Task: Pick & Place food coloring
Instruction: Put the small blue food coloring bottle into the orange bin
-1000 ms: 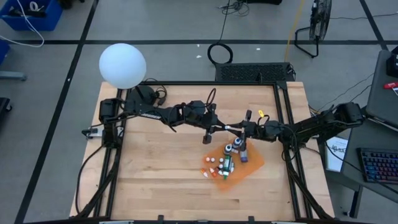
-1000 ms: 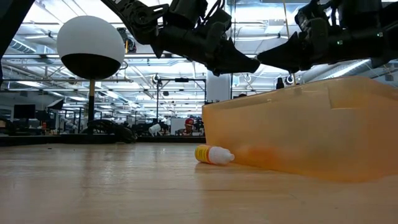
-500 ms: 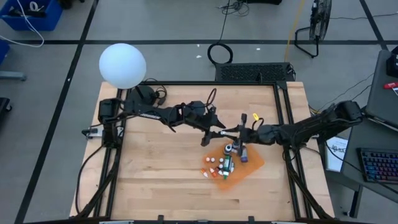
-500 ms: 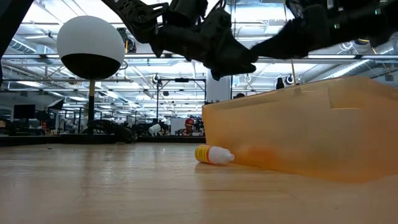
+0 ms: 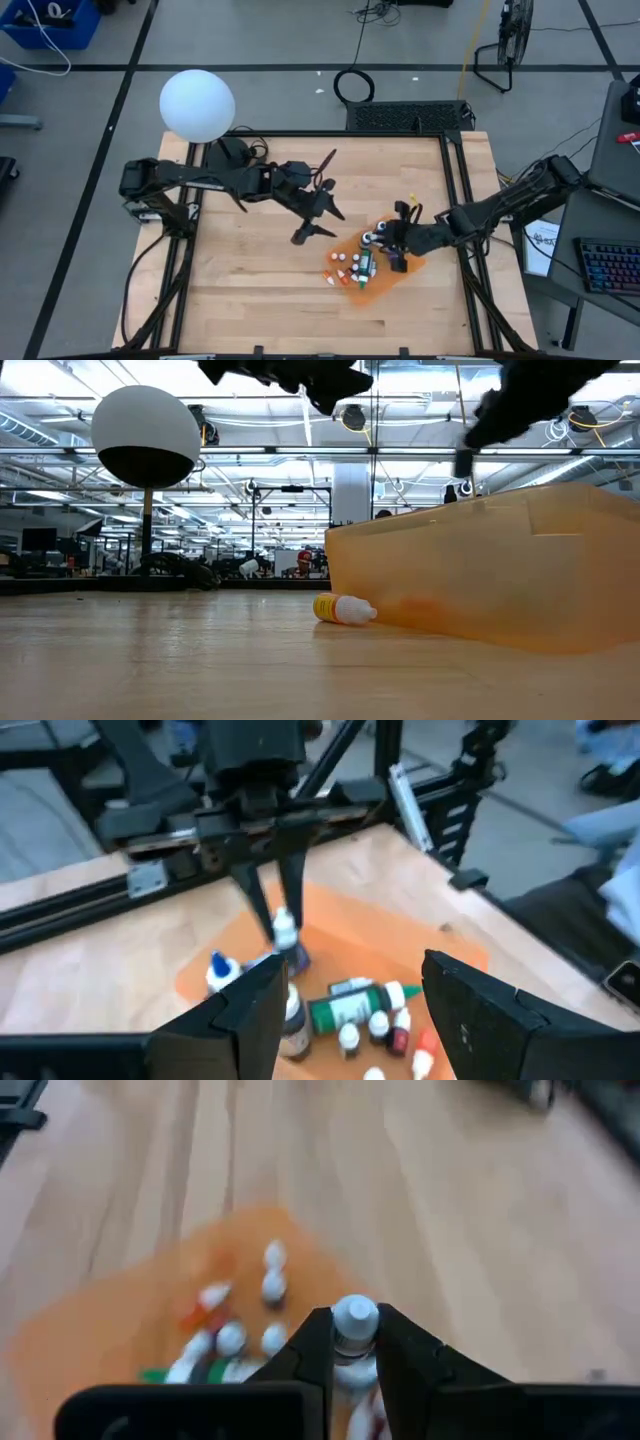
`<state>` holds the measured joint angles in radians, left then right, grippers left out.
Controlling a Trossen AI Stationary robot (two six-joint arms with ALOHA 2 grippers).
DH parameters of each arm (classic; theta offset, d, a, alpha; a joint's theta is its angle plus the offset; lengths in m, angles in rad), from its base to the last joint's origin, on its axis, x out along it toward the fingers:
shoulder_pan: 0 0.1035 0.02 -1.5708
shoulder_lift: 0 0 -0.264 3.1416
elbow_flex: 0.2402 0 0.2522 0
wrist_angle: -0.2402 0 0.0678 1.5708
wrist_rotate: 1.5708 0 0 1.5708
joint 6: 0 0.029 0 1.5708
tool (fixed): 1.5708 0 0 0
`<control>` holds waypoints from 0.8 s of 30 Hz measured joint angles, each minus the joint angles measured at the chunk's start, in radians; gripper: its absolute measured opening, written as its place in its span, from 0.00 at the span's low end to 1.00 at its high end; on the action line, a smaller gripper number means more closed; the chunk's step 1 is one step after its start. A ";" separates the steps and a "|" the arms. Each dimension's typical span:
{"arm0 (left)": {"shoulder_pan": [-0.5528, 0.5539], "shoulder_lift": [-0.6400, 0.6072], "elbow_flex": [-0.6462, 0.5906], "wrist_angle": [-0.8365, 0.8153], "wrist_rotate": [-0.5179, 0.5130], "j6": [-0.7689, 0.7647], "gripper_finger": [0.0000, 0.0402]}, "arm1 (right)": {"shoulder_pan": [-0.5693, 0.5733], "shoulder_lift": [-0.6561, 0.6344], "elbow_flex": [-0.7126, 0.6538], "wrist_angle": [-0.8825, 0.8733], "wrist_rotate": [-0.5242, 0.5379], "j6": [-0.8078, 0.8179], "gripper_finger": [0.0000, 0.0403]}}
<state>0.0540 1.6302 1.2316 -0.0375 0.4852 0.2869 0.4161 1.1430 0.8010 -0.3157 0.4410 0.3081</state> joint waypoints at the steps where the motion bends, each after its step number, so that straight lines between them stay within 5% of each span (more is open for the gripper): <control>1: -0.005 -0.011 0.000 -0.022 -0.019 0.000 0.58 | 0.016 -0.001 0.007 -0.048 -0.001 0.058 0.10; 9: -0.012 -0.020 -0.029 -0.025 -0.037 0.003 0.58 | 0.130 0.047 -0.006 -0.188 -0.027 0.387 0.10; 24: 0.033 -0.029 -0.166 0.174 -0.070 -0.087 0.58 | 0.084 0.328 -0.034 -0.017 -0.104 0.352 0.10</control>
<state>0.0868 1.6012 1.0656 0.1360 0.4152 0.2001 0.5000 1.4712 0.7673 -0.3328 0.3373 0.6598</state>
